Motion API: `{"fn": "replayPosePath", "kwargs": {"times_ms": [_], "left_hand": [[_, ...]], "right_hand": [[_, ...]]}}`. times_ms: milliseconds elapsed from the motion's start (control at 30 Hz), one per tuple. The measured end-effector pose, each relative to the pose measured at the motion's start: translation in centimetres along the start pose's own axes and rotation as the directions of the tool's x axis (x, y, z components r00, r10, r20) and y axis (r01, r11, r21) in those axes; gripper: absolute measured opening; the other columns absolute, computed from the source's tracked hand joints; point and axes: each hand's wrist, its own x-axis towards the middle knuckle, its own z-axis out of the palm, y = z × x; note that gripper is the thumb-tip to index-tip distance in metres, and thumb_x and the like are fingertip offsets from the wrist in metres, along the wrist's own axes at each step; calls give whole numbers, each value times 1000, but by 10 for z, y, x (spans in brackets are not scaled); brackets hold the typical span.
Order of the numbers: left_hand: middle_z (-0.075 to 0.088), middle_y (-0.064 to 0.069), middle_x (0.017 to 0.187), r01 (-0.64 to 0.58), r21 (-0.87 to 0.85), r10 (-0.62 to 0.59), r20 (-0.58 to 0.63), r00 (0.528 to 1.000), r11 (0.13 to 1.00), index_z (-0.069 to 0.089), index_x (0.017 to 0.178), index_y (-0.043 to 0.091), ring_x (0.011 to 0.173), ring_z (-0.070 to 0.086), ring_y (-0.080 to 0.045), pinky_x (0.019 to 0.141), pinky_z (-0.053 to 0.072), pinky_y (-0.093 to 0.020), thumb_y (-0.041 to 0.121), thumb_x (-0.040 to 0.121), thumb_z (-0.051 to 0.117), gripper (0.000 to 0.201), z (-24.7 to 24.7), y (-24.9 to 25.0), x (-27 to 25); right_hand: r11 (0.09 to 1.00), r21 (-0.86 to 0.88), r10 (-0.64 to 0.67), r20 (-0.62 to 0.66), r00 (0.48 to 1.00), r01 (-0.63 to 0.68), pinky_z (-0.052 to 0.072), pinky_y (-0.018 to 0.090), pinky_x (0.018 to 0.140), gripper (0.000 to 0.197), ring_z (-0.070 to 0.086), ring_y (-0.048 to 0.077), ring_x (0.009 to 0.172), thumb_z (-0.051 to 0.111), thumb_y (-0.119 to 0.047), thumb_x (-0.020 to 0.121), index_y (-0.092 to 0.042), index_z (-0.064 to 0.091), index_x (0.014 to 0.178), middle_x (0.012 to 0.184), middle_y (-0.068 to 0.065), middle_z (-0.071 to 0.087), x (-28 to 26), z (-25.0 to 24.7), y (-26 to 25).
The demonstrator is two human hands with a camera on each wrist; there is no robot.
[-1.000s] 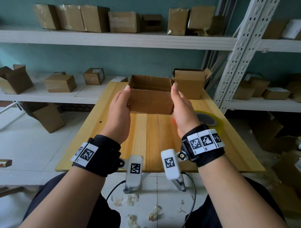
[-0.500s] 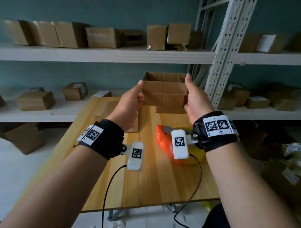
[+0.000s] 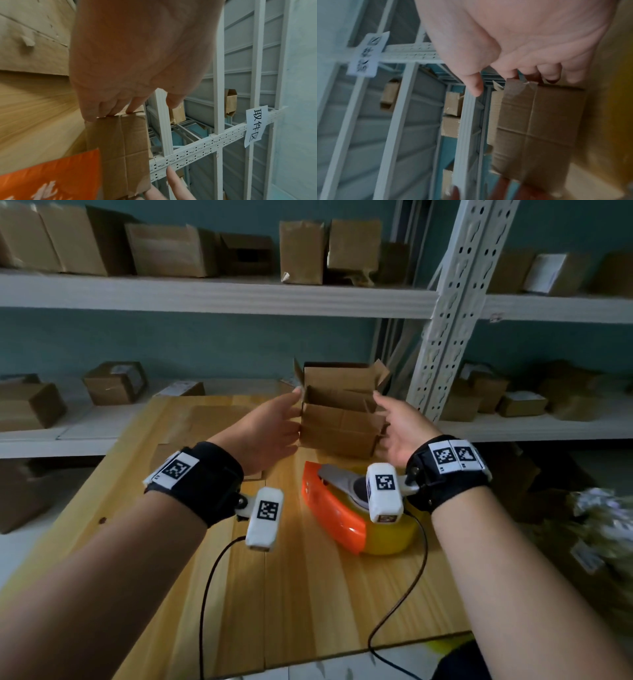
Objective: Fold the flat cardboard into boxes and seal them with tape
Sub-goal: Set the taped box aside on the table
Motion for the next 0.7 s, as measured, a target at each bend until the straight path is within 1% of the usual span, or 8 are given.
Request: {"fn": "replayPosePath", "kwargs": {"times_ms": [100, 133, 200, 267, 333, 500, 600, 700], "left_hand": [[23, -17, 173, 40, -38, -38, 46, 998, 998, 23, 169, 15, 161, 23, -30, 132, 16, -48, 68, 102, 50, 89, 1, -5, 1], [18, -18, 175, 40, -61, -37, 55, 998, 997, 17, 170, 14, 162, 18, -30, 132, 15, -48, 68, 101, 51, 93, 0, -7, 1], [8, -19, 175, 41, -112, -35, 51, 998, 993, 7, 170, 11, 163, 11, -32, 132, 14, -48, 67, 102, 50, 98, -3, -7, 0], [4, -21, 175, 41, -149, -34, 48, 998, 988, 2, 168, 6, 163, 9, -33, 133, 13, -48, 65, 104, 47, 98, -7, -3, -3], [4, -22, 175, 9, -167, -3, 33, 999, 986, 2, 167, 3, 163, 9, -33, 132, 13, -47, 60, 106, 44, 94, -8, 9, -11], [21, -22, 173, -179, -221, 178, -25, 984, 959, 17, 168, 5, 161, 21, -34, 130, 20, -49, 57, 106, 48, 86, -19, 48, -59], [38, -21, 166, -271, -259, 253, -100, 962, 927, 33, 164, 9, 156, 35, -34, 128, 26, -51, 56, 104, 54, 79, -30, 42, -100], [58, -18, 153, -270, -341, 224, -169, 960, 901, 47, 156, 12, 142, 56, -31, 121, 38, -51, 53, 105, 51, 66, -43, 2, -139]], "right_hand": [[990, 126, 54, 46, 997, -60, 50, 51, 86, 64, 52, 36, 130, 58, -52, 100, -11, 50, 148, 147, 18, 55, -3, -5, 3], [984, 166, 58, 57, 997, -67, 48, 54, 96, 63, 48, 36, 135, 56, -49, 102, -11, 47, 151, 152, 21, 49, -3, -8, 4], [973, 223, 47, 39, 998, -54, 24, 58, 122, 67, 24, 39, 153, 53, -43, 105, -11, 34, 160, 161, 24, 31, -5, -11, 4], [963, 268, 17, -10, 1000, -14, 10, 60, 126, 68, 11, 39, 159, 53, -38, 105, -12, 28, 163, 169, 22, 22, -8, -12, 0], [952, 302, -35, -51, 998, 49, 13, 61, 126, 66, 16, 39, 159, 54, -36, 104, -14, 33, 162, 170, 22, 21, -19, -12, -9], [879, 423, -213, -67, 975, 222, 14, 50, 128, 60, 14, 34, 160, 53, -34, 104, -13, 42, 158, 171, 22, 20, -58, 6, -33], [819, 513, -313, 24, 950, 256, 22, 46, 127, 53, 25, 31, 158, 54, -32, 104, -13, 49, 153, 166, 19, 33, -89, 27, -21], [824, 525, -326, 130, 936, 215, 30, 45, 126, 44, 42, 28, 150, 54, -31, 104, -11, 59, 144, 155, 16, 52, -114, 51, 13]]}}
